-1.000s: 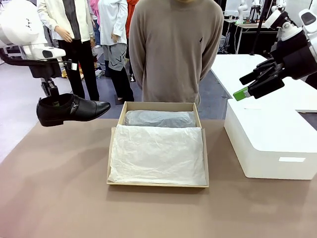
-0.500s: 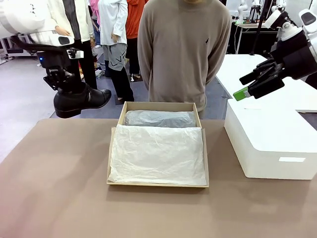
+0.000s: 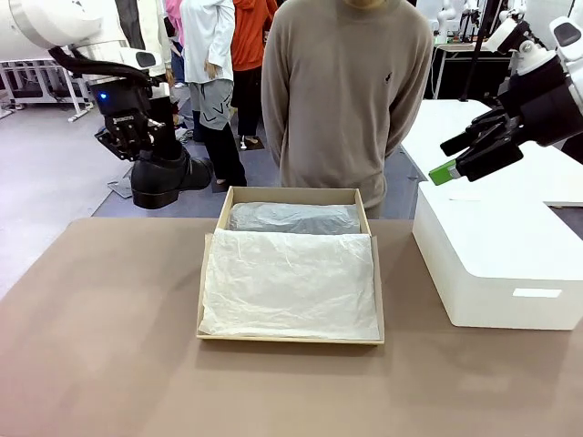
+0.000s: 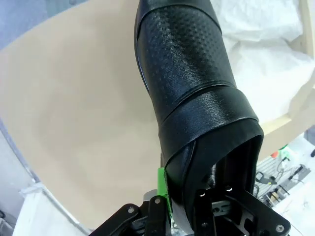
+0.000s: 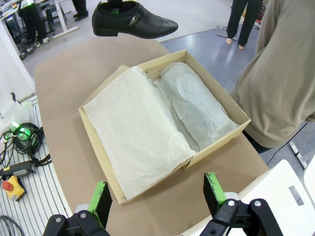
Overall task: Pack the shoes into the box.
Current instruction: Place the other shoe of the Shoes into the Shoes Box.
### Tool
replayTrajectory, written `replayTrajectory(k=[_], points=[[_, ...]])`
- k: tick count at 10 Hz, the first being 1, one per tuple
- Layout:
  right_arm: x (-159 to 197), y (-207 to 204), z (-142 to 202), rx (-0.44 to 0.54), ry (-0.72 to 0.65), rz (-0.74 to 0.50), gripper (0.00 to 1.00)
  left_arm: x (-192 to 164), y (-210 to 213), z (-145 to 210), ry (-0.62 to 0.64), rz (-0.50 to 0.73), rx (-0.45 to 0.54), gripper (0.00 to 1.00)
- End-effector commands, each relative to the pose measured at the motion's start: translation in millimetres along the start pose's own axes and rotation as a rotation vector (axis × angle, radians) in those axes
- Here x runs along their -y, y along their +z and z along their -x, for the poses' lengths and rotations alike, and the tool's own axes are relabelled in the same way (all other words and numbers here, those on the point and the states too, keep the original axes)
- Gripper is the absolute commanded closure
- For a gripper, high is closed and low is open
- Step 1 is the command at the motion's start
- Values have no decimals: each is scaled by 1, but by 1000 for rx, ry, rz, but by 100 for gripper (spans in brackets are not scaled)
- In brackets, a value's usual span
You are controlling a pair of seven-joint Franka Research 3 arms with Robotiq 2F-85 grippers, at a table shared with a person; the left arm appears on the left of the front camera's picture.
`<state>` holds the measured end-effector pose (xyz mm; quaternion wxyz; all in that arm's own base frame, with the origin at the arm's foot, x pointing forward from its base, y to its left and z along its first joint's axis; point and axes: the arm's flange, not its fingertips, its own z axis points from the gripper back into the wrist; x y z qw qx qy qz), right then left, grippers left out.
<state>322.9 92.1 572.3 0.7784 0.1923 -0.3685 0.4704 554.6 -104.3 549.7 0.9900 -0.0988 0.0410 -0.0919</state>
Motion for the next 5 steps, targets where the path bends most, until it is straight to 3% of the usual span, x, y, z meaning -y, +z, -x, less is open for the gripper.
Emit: replayTrajectory(k=[1,5], points=[[2,-1,-1,20,8,-13,0,-15,-4,-2,-31,5,-13,100],[2,-1,-1,20,8,-13,0,-15,-4,-2,-31,5,-13,100]])
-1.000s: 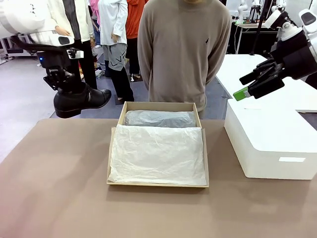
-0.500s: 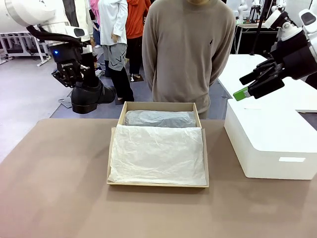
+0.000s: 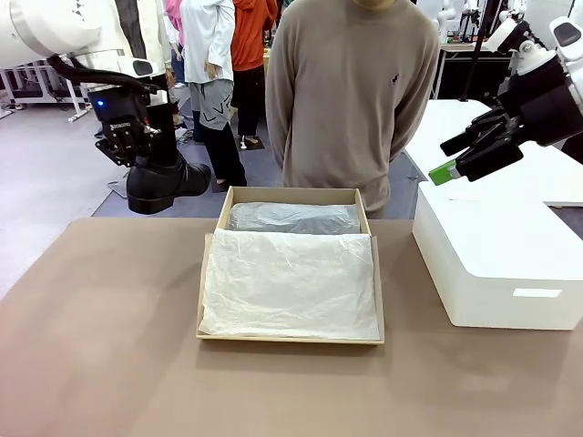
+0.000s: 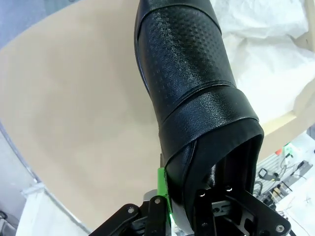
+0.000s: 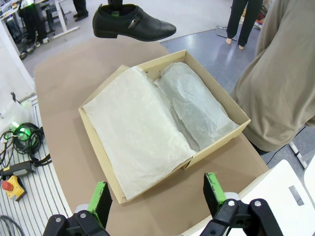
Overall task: Pack the shoes into the box.
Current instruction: Place the other shoe of the Shoes into the Shoes Box.
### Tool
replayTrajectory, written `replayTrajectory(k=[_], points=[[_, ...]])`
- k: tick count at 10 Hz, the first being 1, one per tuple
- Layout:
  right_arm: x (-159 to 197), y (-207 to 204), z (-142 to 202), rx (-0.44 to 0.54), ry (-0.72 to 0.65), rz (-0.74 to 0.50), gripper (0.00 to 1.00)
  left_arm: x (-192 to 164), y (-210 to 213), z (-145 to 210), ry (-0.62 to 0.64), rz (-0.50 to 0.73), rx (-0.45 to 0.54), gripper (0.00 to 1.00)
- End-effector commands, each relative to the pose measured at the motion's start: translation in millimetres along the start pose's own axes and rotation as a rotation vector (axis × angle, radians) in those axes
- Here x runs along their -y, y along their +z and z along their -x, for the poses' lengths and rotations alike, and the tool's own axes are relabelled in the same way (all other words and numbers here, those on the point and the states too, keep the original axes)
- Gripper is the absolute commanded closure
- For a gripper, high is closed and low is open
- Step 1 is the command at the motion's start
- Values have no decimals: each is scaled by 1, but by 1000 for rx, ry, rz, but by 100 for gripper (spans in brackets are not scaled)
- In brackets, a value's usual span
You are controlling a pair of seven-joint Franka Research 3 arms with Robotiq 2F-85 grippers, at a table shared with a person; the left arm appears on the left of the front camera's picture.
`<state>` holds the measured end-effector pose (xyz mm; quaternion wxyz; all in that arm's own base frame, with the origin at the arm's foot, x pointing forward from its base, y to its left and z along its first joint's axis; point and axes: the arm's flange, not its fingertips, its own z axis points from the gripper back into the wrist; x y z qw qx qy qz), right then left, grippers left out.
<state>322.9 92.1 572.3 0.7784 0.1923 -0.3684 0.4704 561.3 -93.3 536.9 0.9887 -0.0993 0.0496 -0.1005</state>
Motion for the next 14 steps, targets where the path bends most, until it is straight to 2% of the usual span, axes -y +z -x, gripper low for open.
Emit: replayTrajectory(k=[1,2,3,7,9,11,13,14], points=[[2,-1,-1,20,8,-13,0,0,0,0,1,0,0,100],[2,-1,-1,20,8,-13,0,16,3,3,173,1,72,100],[2,-1,-1,20,8,-13,0,34,7,5,272,-25,119,100],[2,-1,-1,20,8,-13,0,98,-1,2,545,-33,113,100],[2,-1,-1,20,8,-13,0,123,-4,0,718,-59,191,100],[2,-1,-1,20,8,-13,0,146,-13,-1,767,-57,258,100],[2,-1,-1,20,8,-13,0,158,-19,-1,799,-51,264,100],[2,-1,-1,20,8,-13,0,149,-13,-4,760,-34,224,100]])
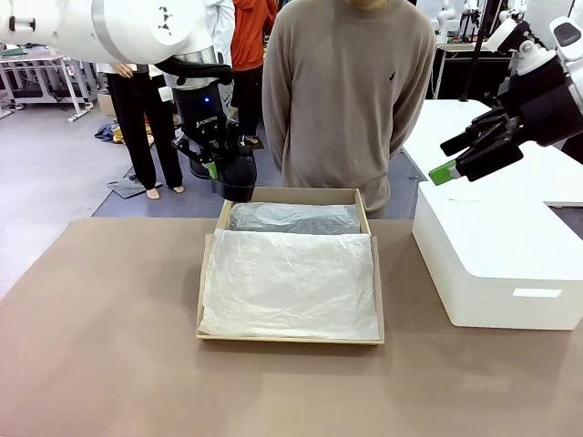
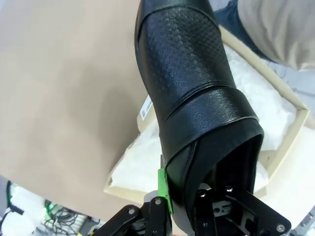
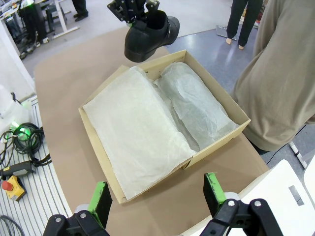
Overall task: Pack the shoes into the box.
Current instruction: Place the other shoe of the Shoes into the Shoes Box.
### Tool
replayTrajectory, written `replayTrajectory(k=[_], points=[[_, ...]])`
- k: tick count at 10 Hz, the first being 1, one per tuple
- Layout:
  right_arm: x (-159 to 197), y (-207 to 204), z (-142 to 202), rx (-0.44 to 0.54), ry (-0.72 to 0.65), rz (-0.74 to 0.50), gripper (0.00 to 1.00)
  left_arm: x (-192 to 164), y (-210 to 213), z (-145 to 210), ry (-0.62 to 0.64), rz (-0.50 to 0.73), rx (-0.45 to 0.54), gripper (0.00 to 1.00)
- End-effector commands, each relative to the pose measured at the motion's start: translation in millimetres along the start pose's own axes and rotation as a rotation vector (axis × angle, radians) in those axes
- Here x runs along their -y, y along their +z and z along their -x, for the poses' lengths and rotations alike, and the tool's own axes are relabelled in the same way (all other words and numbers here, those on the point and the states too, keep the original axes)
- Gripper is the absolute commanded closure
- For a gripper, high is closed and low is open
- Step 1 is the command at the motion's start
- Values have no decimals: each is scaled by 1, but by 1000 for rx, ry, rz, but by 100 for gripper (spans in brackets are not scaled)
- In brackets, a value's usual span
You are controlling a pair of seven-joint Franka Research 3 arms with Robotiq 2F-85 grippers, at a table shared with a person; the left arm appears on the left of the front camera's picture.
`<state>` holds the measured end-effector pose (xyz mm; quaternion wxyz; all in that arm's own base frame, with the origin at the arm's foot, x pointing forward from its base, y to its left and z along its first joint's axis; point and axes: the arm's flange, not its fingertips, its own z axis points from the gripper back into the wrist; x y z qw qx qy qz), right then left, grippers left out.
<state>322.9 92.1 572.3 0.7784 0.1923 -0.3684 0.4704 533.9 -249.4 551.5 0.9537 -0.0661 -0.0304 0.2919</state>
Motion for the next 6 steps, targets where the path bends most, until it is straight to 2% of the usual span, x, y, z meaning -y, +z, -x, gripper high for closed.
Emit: replayTrajectory(k=[1,5,6], points=[[2,-1,-1,20,8,-13,0,-6,4,-7,-17,2,-8,100],[2,-1,-1,20,8,-13,0,-2,-2,-4,-1,-4,-3,100],[2,-1,-1,20,8,-13,0,5,-1,5,70,34,16,100]])
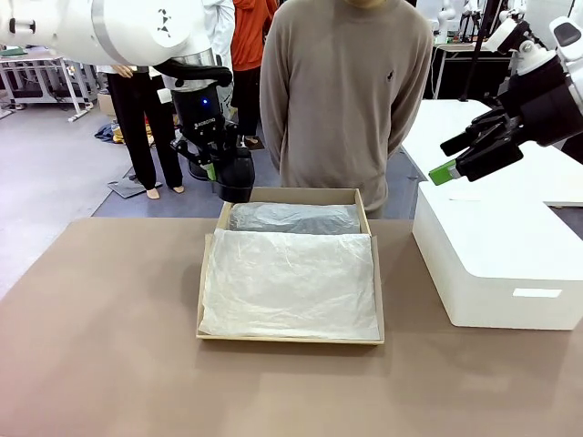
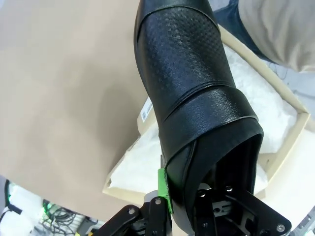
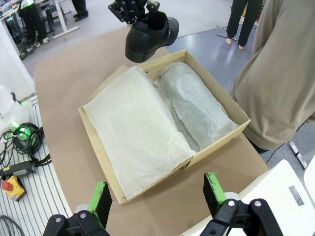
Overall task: Pack the shoes into the box.
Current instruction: Place the other shoe of the Shoes into the Shoes Box.
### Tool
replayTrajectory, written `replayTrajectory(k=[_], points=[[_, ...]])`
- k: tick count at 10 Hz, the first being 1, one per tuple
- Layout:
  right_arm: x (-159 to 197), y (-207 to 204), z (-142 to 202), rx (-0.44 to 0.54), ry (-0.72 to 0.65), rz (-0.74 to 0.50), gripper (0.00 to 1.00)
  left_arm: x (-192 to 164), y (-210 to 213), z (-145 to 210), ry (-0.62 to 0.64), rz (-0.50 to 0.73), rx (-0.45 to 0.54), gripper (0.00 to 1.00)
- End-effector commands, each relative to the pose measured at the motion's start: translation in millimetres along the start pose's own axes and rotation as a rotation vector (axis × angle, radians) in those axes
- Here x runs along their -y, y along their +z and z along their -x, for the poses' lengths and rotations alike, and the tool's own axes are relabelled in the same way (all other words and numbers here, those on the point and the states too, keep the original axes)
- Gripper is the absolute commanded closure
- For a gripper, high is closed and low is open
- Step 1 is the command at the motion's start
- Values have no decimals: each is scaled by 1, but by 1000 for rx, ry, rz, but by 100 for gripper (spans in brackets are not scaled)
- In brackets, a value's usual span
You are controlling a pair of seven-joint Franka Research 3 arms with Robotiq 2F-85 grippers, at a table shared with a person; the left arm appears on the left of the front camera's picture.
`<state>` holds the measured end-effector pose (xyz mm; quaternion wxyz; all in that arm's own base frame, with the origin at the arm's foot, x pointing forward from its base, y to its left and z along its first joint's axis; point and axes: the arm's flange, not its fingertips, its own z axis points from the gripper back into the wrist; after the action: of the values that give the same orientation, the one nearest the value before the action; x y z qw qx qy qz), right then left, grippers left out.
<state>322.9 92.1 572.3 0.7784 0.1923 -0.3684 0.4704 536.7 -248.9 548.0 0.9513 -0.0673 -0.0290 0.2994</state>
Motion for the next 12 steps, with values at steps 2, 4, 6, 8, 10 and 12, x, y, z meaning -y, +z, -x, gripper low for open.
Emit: replayTrajectory(k=[2,4,6,8,10,12], points=[[2,-1,-1,20,8,-13,0,29,6,32,202,49,38,100],[2,-1,-1,20,8,-13,0,60,3,59,297,55,44,100],[2,-1,-1,20,8,-13,0,87,-9,81,382,87,80,100],[2,-1,-1,20,8,-13,0,105,-21,101,460,109,118,100],[2,-1,-1,20,8,-13,0,111,-27,110,504,80,139,100],[2,-1,-1,20,8,-13,0,104,-31,105,435,113,87,100]])
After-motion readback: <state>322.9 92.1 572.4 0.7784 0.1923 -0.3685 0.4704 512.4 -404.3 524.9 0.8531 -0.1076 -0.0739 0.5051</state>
